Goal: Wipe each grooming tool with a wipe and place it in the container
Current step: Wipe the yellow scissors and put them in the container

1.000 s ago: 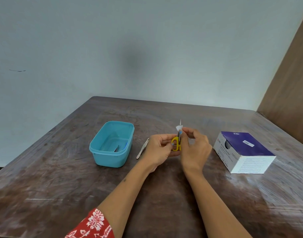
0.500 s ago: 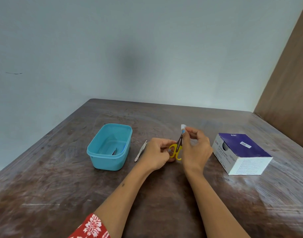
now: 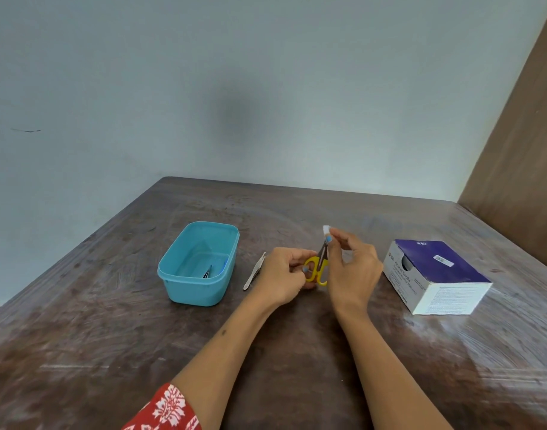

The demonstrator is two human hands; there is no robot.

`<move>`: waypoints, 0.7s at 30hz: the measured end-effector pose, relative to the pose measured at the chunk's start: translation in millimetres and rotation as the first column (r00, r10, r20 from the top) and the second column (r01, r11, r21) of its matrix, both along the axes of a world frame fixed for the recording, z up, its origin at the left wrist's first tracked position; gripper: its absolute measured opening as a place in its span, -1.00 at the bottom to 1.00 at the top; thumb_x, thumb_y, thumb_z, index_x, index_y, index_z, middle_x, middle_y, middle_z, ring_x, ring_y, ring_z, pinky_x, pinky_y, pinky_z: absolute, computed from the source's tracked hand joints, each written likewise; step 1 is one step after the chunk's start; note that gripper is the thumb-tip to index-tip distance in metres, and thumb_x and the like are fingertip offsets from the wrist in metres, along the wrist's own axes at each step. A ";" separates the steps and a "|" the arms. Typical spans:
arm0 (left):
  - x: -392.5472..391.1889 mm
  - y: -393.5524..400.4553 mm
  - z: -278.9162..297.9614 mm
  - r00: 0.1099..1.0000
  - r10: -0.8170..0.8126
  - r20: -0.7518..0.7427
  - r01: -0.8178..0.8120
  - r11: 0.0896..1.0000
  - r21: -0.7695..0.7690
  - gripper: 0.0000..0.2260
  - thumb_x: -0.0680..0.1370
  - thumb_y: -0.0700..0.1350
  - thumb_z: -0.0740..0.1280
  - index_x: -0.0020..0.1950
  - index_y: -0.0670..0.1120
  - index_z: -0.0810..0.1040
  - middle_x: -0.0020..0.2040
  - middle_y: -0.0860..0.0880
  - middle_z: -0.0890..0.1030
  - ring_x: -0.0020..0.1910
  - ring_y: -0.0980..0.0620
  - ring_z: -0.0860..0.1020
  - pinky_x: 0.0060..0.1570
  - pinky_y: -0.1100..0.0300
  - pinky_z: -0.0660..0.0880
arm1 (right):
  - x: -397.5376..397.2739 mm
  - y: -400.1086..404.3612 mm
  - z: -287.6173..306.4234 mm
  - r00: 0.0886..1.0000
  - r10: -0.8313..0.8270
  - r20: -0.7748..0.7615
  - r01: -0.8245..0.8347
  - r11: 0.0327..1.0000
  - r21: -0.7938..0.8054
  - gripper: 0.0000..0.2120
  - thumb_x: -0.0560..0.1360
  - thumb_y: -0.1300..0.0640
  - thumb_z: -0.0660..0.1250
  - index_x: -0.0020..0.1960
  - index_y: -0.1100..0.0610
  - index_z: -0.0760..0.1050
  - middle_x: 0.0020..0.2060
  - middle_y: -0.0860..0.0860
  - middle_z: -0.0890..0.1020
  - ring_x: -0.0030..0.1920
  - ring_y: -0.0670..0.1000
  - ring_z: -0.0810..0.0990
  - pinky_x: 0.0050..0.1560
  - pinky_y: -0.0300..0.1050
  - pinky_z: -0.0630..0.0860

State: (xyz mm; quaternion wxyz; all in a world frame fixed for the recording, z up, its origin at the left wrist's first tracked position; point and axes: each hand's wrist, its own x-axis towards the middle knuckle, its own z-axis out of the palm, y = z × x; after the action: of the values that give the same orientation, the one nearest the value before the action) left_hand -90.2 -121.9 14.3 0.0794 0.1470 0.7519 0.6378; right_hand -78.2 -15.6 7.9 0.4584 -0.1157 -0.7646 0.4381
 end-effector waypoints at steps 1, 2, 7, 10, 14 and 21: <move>0.3 0.4 0.4 1.000 0.015 -0.012 -0.014 0.999 0.030 -0.67 0.52 -0.44 0.20 0.23 -0.21 0.52 0.04 -0.15 0.63 0.02 -0.04 0.62 -0.07 0.17 0.61 | 0.0 -0.4 -0.2 1.000 0.007 0.023 -0.007 1.000 0.007 -0.87 0.45 0.15 0.39 -0.04 -0.02 0.63 -0.18 -0.06 0.66 -0.09 0.00 0.57 0.07 0.19 0.46; 0.1 0.2 0.7 0.999 0.040 -0.022 -0.038 0.997 0.070 -0.68 0.53 -0.44 0.18 0.22 -0.22 0.52 0.01 -0.15 0.63 -0.02 -0.03 0.61 -0.08 0.19 0.61 | 0.2 -1.1 -0.7 0.999 0.015 0.051 -0.016 1.000 0.024 -0.88 0.44 0.14 0.39 -0.06 -0.02 0.63 -0.20 -0.06 0.66 -0.09 -0.01 0.58 0.08 0.19 0.44; -6.2 -2.9 0.9 0.982 0.179 -0.065 -0.168 0.975 0.146 -0.72 0.54 -0.37 0.22 0.20 -0.19 0.55 -0.02 -0.12 0.65 -0.04 0.00 0.63 -0.04 0.16 0.61 | 0.0 -3.0 -4.4 0.983 0.002 0.183 -0.019 0.996 0.087 -0.90 0.43 0.09 0.38 -0.09 -0.07 0.62 -0.20 -0.11 0.65 -0.05 -0.04 0.55 0.13 0.03 0.32; -8.6 -4.1 0.8 0.977 0.205 -0.064 -0.192 0.967 0.169 -0.72 0.53 -0.38 0.22 0.19 -0.20 0.56 -0.02 -0.11 0.65 -0.05 0.01 0.63 -0.06 0.19 0.61 | -0.8 -1.8 -6.2 0.983 0.007 0.183 -0.027 0.994 0.107 -0.90 0.43 0.08 0.39 -0.09 -0.08 0.62 -0.21 -0.13 0.64 -0.05 -0.06 0.53 0.10 0.02 0.32; -6.6 -2.9 0.6 0.988 0.149 -0.039 -0.141 0.977 0.163 -0.73 0.54 -0.37 0.23 0.18 -0.18 0.57 -0.10 -0.05 0.65 -0.11 0.08 0.63 -0.09 0.23 0.61 | -1.6 -1.7 -6.9 0.991 0.024 0.133 -0.052 0.975 0.215 -0.84 0.44 0.09 0.39 -0.02 -0.12 0.62 -0.22 -0.17 0.60 -0.10 -0.15 0.41 0.03 -0.11 0.21; -9.4 -4.7 1.2 0.980 0.195 0.039 -0.199 0.948 0.248 -0.74 0.52 -0.38 0.25 0.17 -0.20 0.56 -0.05 -0.07 0.66 -0.08 0.06 0.64 -0.05 0.16 0.61 | -3.7 -0.9 -9.9 0.974 0.019 0.224 -0.067 0.976 0.208 -0.88 0.47 0.06 0.37 -0.02 -0.09 0.62 -0.19 -0.13 0.65 -0.03 -0.08 0.50 0.01 -0.13 0.17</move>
State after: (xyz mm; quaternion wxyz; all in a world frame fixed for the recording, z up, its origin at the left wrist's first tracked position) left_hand -99.6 -126.6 15.5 0.0012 0.0757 0.6754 0.7335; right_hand -81.8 -16.5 -2.0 0.3708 -0.0969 -0.8557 0.3477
